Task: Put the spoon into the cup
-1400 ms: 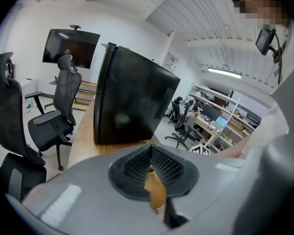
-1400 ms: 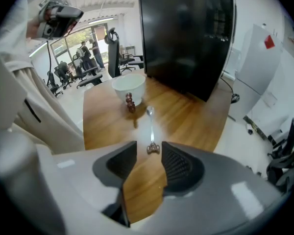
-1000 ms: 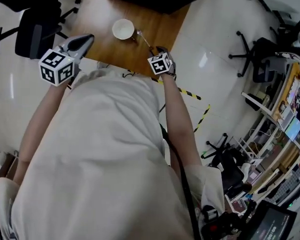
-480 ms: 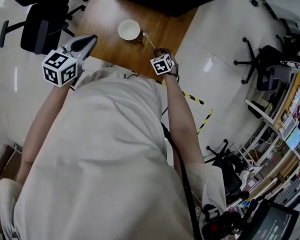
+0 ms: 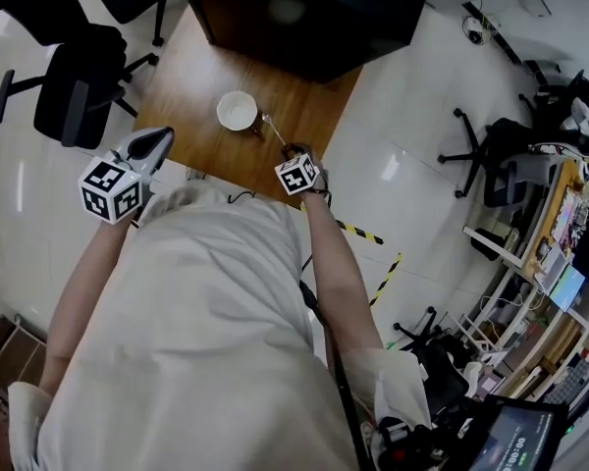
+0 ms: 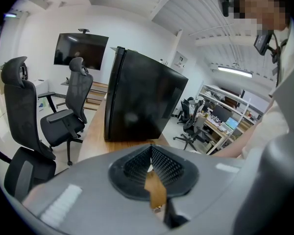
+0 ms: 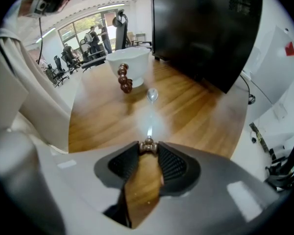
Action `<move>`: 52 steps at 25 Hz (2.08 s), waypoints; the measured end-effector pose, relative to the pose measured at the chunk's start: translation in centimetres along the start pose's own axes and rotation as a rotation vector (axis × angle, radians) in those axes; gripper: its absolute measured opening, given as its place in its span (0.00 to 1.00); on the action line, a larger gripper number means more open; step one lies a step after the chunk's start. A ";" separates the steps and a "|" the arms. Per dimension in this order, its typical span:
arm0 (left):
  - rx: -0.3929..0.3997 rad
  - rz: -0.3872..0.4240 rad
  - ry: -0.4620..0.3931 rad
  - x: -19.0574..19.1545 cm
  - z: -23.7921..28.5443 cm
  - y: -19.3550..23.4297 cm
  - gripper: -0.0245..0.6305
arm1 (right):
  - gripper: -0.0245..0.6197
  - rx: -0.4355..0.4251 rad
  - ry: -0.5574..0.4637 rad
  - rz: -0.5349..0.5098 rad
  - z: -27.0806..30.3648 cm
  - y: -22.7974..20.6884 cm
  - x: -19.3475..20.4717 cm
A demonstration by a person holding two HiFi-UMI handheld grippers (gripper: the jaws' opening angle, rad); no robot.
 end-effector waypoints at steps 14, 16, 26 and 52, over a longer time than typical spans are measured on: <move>0.021 -0.003 -0.040 -1.1 0.8 0.8 0.04 | 0.23 0.054 -0.109 0.125 -6.1 -0.9 -1.9; 0.023 -0.006 -0.044 -1.3 0.7 1.1 0.04 | 0.23 0.064 -0.134 0.138 -7.2 -1.0 -2.8; 0.040 -0.007 -0.060 -1.2 1.3 2.1 0.04 | 0.23 0.065 -0.168 0.070 -10.7 -0.4 -7.1; 0.018 -0.068 -0.098 0.6 -0.8 3.7 0.04 | 0.23 -0.037 -0.049 -0.096 -8.2 1.8 -12.6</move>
Point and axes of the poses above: the fingertips, and each gripper's own axes: z forward along the fingers, y to its left, x out of its underside, the point moved 8 cm from there along -z, backward along the fingers, and after that the axes turned 9 degrees about -z, right-handed, at the moved point
